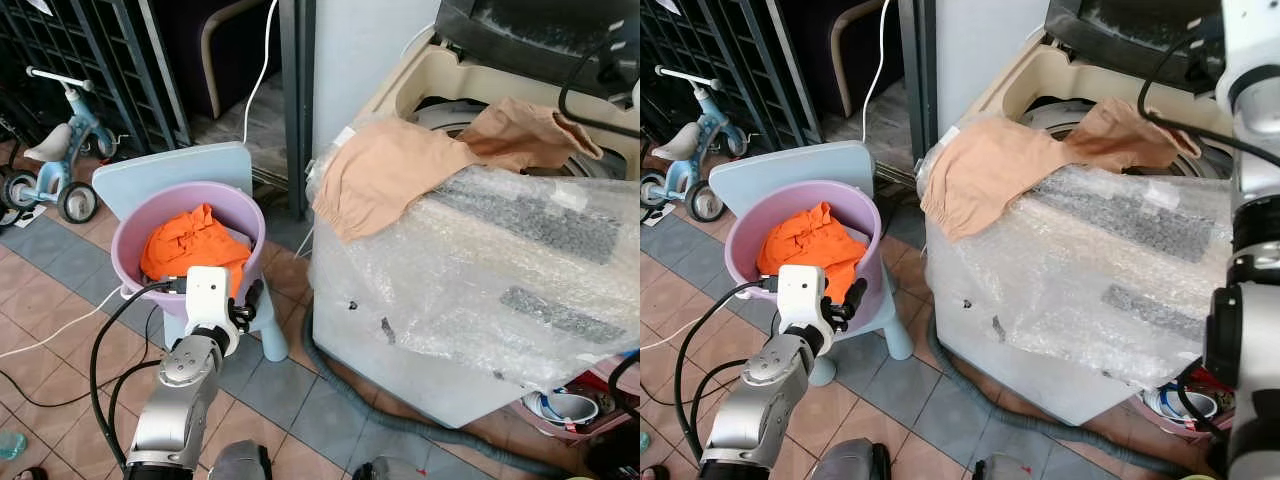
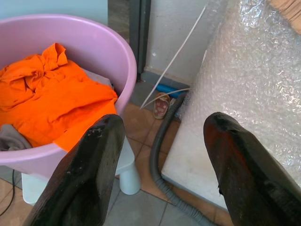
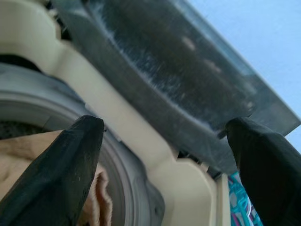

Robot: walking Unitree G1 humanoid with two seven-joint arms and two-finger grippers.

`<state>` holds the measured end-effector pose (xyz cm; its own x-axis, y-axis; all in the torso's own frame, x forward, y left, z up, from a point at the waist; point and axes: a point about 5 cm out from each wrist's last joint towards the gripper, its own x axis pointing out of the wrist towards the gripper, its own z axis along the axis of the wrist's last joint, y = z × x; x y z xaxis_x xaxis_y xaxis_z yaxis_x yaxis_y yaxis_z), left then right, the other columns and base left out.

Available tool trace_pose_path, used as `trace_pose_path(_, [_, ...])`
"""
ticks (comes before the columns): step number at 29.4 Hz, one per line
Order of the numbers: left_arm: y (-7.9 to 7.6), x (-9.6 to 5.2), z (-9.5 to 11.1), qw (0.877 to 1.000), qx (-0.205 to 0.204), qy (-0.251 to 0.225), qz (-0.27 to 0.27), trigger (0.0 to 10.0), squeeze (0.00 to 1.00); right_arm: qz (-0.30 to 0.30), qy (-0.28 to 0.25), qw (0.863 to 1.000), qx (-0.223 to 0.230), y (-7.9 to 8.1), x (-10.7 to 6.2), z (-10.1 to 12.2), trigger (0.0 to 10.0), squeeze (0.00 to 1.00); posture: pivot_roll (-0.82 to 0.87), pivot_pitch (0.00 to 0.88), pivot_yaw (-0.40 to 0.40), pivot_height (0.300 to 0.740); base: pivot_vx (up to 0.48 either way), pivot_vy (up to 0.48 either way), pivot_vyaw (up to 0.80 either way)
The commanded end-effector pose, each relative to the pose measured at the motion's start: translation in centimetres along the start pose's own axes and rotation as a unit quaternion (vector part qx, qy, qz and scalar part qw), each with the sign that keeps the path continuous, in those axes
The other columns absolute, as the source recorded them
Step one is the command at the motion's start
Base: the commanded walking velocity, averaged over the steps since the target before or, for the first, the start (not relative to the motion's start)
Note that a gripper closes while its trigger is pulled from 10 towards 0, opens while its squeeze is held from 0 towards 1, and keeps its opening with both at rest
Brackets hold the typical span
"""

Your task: Clothes washing

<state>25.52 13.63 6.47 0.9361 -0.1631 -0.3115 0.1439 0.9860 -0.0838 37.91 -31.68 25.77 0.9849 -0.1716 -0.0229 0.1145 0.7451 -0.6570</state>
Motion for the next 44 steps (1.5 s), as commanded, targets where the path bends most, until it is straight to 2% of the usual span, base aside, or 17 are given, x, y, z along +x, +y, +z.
trace_pose_path(1, [0.6,-0.1,-0.1,1.000,0.006,0.006,0.008,10.0,0.00,0.022,-0.002,0.999,-0.024,0.0,-0.1,-0.2,10.0,0.07,-0.04,0.061,0.019,0.740,0.000,0.000,0.00])
trace_pose_path(4, [0.6,0.0,-0.1,1.000,0.008,0.006,0.006,10.0,0.00,-0.009,-0.046,0.999,-0.003,-0.7,-0.3,0.8,10.0,0.04,-0.05,0.061,0.023,0.740,0.000,0.000,0.00])
trace_pose_path(5, [0.6,0.0,-0.1,1.000,0.008,0.006,0.006,10.0,0.00,-0.009,-0.084,0.996,0.016,-0.7,-0.3,1.8,10.0,0.05,-0.06,0.062,0.024,0.740,0.000,0.000,0.00])
trace_pose_path(6, [0.5,0.1,0.0,1.000,0.009,0.006,0.004,10.0,0.00,0.006,-0.165,0.985,0.046,-0.3,-0.7,4.2,10.0,0.05,-0.06,0.062,0.025,0.740,0.000,0.000,0.00])
trace_pose_path(7, [0.4,0.1,0.0,1.000,0.009,0.006,0.003,10.0,0.00,0.027,-0.195,0.979,0.056,0.1,-1.0,5.0,10.0,0.05,-0.06,0.062,0.025,0.740,0.000,0.000,0.00])
trace_pose_path(11, [0.3,0.2,0.0,1.000,0.009,0.006,0.000,10.0,0.00,0.162,-0.256,0.951,0.060,3.9,-2.6,6.1,10.0,0.04,-0.06,0.063,0.026,0.740,0.000,0.000,0.00])
trace_pose_path(12, [0.3,0.3,0.0,1.000,0.010,0.005,-0.001,10.0,0.00,0.219,-0.268,0.936,0.059,5.8,-3.5,6.1,10.0,0.00,-0.06,0.063,0.028,0.740,0.000,0.000,0.00])
trace_pose_path(13, [0.3,0.3,0.0,1.000,0.010,0.006,-0.001,10.0,0.00,0.243,-0.273,0.929,0.062,6.8,-4.0,6.0,10.0,0.00,-0.06,0.063,0.029,0.740,0.000,0.000,0.00])
trace_pose_path(18, [0.3,0.4,0.1,1.000,0.011,0.006,-0.003,10.0,0.00,0.287,-0.288,0.910,0.083,10.2,-5.5,5.9,10.0,0.00,-0.07,0.062,0.034,0.740,0.000,0.000,0.00])
trace_pose_path(20, [0.1,0.4,0.2,1.000,0.011,0.004,-0.010,10.0,0.00,0.287,-0.277,0.911,0.103,12.6,-6.1,5.3,10.0,0.00,-0.07,0.062,0.034,0.740,0.000,0.000,0.00])
trace_pose_path(23, [-0.1,0.4,0.3,1.000,0.011,0.002,-0.014,10.0,0.00,0.267,-0.248,0.923,0.126,14.6,-6.2,4.4,10.0,0.00,-0.06,0.066,0.034,0.740,0.000,0.000,0.00])
trace_pose_path(24, [-0.1,0.4,0.3,1.000,0.011,0.002,-0.014,10.0,0.00,0.267,-0.248,0.923,0.126,14.6,-6.2,4.4,10.0,0.00,-0.06,0.066,0.034,0.740,0.000,0.000,0.00])
trace_pose_path(25, [-0.1,0.4,0.3,1.000,0.013,0.001,-0.013,10.0,0.00,0.265,-0.233,0.928,0.119,16.1,-6.2,4.0,10.0,0.00,-0.05,0.067,0.033,0.740,0.000,0.000,0.00])
trace_pose_path(28, [0.0,0.2,0.3,1.000,0.013,0.001,-0.011,10.0,0.00,0.267,-0.217,0.933,0.104,17.4,-6.1,3.8,10.0,0.00,-0.04,0.070,0.028,0.740,0.000,0.000,0.00])
trace_pose_path(29, [0.0,0.2,0.3,1.000,0.013,0.001,-0.010,10.0,0.00,0.267,-0.214,0.934,0.108,17.6,-6.0,3.8,7.1,0.00,-0.04,0.070,0.026,0.740,0.000,0.000,0.00])
trace_pose_path(31, [0.1,0.1,0.2,1.000,0.012,0.002,-0.007,10.0,0.00,0.263,-0.203,0.937,0.103,18.2,-5.8,3.8,0.0,0.00,-0.04,0.071,0.022,0.740,0.000,0.000,0.00])
trace_pose_path(44, [0.0,0.1,0.1,1.000,0.008,0.004,-0.006,10.0,0.00,0.218,-0.175,0.957,0.071,18.2,-5.2,3.0,0.0,0.00,-0.04,0.074,0.016,0.740,0.000,0.000,0.00])
